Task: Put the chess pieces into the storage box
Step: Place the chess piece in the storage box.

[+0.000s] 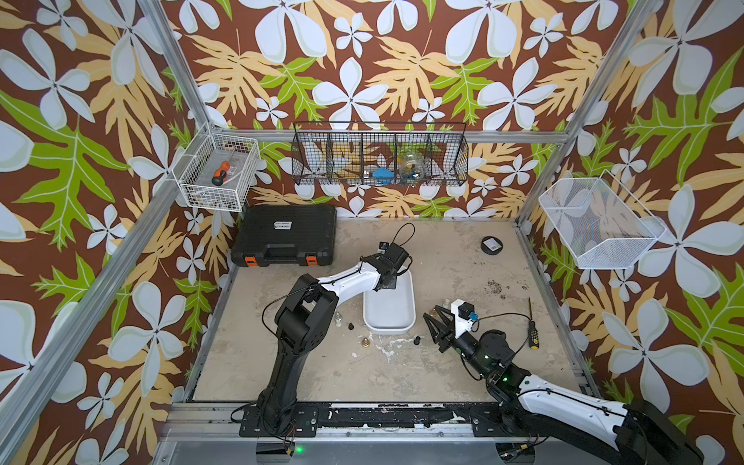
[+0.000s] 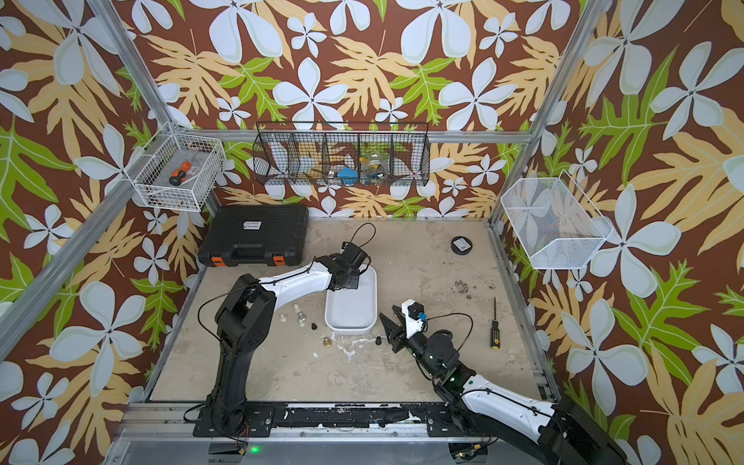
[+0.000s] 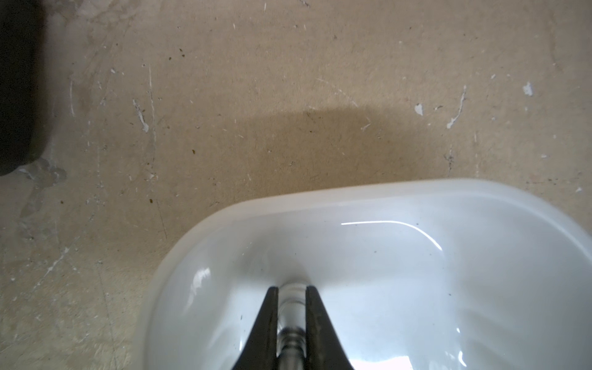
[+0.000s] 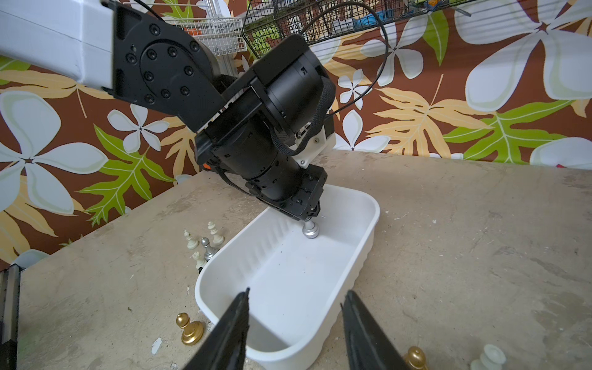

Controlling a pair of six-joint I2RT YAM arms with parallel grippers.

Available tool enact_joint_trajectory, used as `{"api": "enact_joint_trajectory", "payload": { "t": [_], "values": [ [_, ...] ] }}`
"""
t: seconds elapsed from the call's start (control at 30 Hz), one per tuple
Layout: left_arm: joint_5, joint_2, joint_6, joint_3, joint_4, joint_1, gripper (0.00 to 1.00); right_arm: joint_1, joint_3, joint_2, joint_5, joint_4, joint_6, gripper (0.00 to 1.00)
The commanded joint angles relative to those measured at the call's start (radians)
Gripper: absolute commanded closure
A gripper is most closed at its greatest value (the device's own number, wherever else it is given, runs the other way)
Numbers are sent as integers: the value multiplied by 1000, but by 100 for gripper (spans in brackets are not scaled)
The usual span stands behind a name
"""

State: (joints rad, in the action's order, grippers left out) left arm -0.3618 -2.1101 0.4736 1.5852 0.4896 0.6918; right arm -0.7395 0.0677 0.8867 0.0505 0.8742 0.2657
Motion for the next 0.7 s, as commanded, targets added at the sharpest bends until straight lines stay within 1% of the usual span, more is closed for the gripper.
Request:
{"api": "enact_joint_trajectory", "payload": {
  "t": [0.0, 0.2, 0.3, 0.5, 0.67],
  "values": [
    [2, -11, -6, 9, -8, -3, 94, -1, 9, 3, -8, 26, 9, 51],
    [-2, -19, -12, -1, -12, -8, 94, -1, 11, 6, -9, 26, 9, 51],
    [2, -18, -13, -5, -14, -11, 92, -1, 12, 8, -10, 26, 9, 51],
    [4, -6, -17, -12, -19, -11, 73, 0, 14, 11, -11, 25, 10, 51],
    [-2, 11, -20, -17, -20, -10, 67, -1, 17, 17, -16, 24, 9, 51]
  ]
}}
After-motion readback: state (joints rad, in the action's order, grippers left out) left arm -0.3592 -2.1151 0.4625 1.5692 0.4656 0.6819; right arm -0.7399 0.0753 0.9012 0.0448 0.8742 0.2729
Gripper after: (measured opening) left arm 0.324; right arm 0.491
